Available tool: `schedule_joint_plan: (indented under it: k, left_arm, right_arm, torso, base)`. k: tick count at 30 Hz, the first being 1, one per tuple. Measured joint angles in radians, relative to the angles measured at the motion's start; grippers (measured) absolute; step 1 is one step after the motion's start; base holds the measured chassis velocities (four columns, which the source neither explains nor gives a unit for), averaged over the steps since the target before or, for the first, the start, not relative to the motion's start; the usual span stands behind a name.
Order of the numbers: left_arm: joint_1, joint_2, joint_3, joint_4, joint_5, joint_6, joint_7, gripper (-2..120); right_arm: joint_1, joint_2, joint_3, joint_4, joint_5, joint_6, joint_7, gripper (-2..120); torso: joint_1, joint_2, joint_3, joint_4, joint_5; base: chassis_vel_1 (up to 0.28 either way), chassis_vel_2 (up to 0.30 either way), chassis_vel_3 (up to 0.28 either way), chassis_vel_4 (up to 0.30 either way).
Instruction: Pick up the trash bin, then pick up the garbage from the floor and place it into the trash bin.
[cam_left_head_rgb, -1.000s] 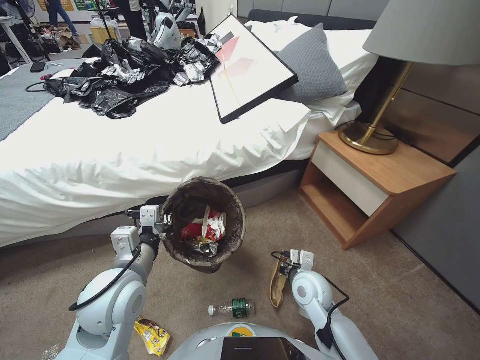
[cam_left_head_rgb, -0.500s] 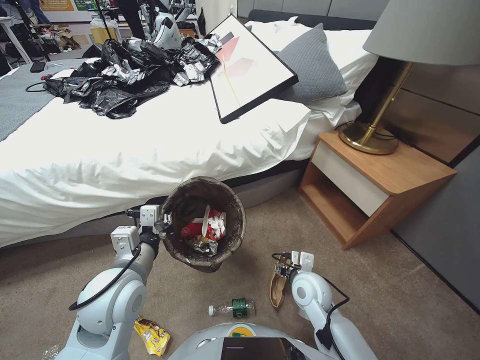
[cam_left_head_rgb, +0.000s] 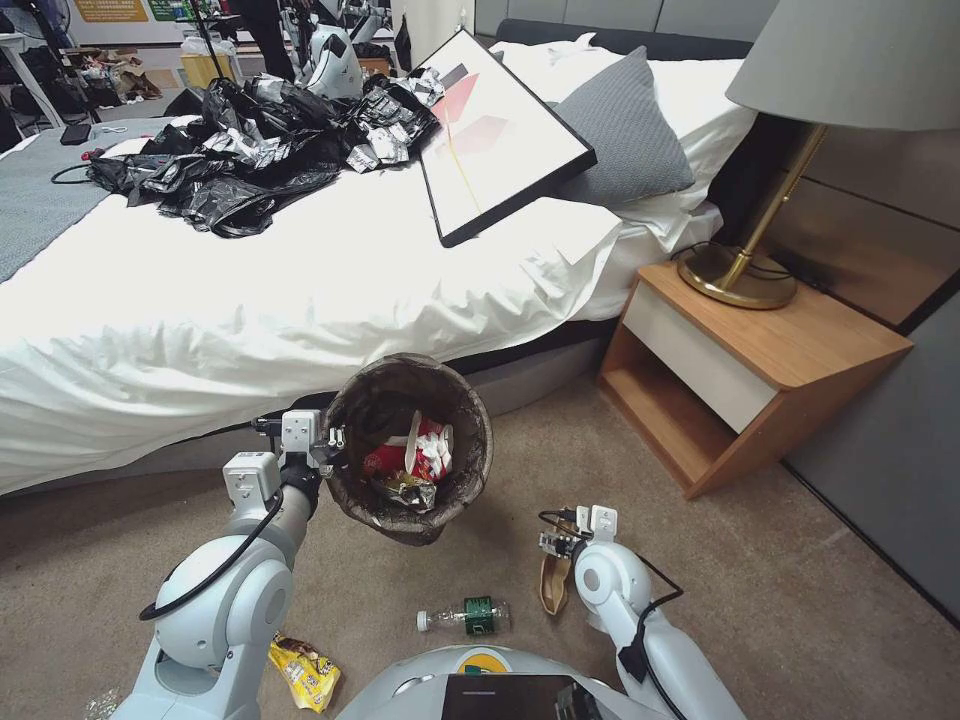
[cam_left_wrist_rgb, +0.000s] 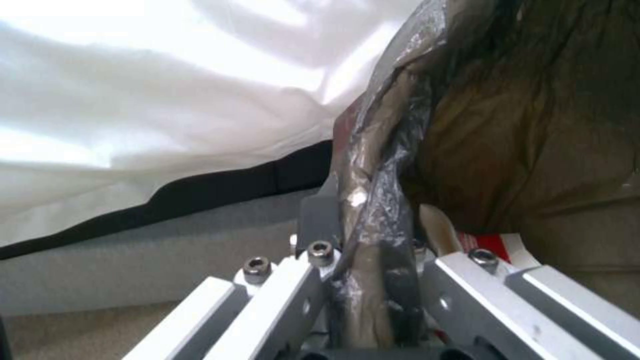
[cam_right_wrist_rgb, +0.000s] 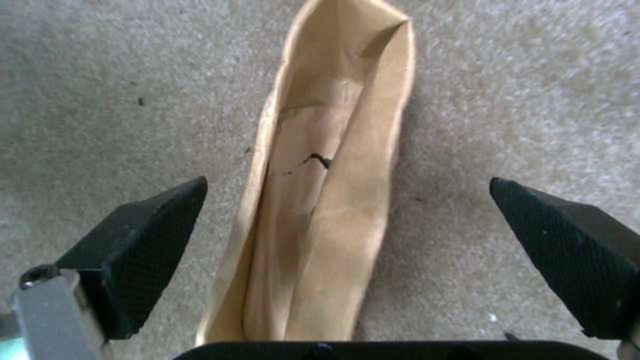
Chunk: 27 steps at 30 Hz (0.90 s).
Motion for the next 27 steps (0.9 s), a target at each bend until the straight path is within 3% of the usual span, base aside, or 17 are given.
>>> schedule_joint_plan:
  k: [17, 21, 25, 27]
  left_arm:
    - [-0.001, 0.002, -0.005, 0.004, 0.003, -0.006, 0.01, 0]
    - [-0.002, 0.001, -0.005, 0.007, 0.003, -0.006, 0.01, 0]
    - [-0.004, 0.0, -0.002, 0.008, 0.003, -0.006, 0.01, 0]
    - [-0.007, 0.0, -0.002, 0.009, 0.004, -0.006, 0.01, 0]
  right_arm:
    - [0.066, 0.029, 0.004, -0.162, -0.076, 0.002, -0.033, 100]
    - [0.05, 0.026, 0.003, -0.136, -0.091, 0.004, -0.041, 82]
    - [0.041, 0.025, 0.002, -0.119, -0.091, 0.004, -0.044, 76]
    - [0.033, 0.025, 0.0, -0.106, -0.092, 0.003, -0.044, 63]
  torso:
    - [0.0, 0.0, 0.0, 0.0, 0.0]
    - [0.0, 0.0, 0.0, -0.0001, -0.0001]
    - [0.0, 0.0, 0.0, 0.0, -0.0001]
    - [0.0, 0.0, 0.0, -0.0001, -0.0001]
  base:
    - [0.0, 0.0, 0.0, 0.0]
    - [0.0, 0.0, 0.0, 0.0]
    - [0.0, 0.0, 0.0, 0.0]
    - [0.0, 0.0, 0.0, 0.0]
